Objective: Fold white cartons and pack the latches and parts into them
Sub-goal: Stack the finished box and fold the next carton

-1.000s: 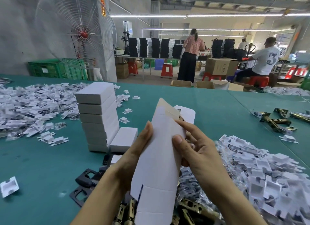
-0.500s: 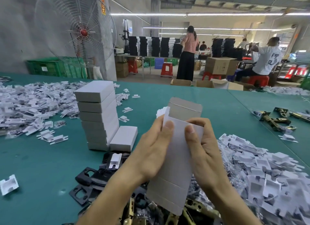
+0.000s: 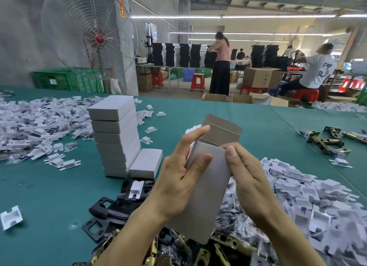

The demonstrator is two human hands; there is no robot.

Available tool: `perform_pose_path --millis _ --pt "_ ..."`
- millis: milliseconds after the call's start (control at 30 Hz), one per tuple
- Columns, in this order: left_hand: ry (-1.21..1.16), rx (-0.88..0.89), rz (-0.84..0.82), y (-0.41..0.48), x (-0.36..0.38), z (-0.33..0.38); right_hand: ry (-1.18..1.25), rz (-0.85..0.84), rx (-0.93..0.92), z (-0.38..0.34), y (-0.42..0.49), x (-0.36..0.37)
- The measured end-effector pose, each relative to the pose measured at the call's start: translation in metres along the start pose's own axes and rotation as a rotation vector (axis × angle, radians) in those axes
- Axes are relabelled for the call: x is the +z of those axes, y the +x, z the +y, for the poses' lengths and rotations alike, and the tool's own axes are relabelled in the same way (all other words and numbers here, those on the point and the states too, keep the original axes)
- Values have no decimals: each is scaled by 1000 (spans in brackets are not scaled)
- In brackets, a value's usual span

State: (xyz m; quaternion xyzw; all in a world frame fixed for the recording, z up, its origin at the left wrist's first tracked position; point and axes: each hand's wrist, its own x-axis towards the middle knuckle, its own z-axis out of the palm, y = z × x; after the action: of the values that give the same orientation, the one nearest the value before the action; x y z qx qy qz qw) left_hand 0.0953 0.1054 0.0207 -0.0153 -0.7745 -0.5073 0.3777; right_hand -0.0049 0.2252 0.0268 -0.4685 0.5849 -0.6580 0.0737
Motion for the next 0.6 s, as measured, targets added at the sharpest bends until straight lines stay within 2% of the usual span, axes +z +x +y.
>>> perform_pose_path --millis 167,333,467,600 --pt "-56 -10 82 1 2 4 12 -11 -22 -6 0 -6" --pt "-105 -79 141 2 -1 7 138 31 -13 -3 -2 -5" --pt "-2 -49 135 1 -1 6 148 44 -34 -1 -2 -7" --pt "121 -11 50 1 -2 2 151 69 -55 -3 0 -12"
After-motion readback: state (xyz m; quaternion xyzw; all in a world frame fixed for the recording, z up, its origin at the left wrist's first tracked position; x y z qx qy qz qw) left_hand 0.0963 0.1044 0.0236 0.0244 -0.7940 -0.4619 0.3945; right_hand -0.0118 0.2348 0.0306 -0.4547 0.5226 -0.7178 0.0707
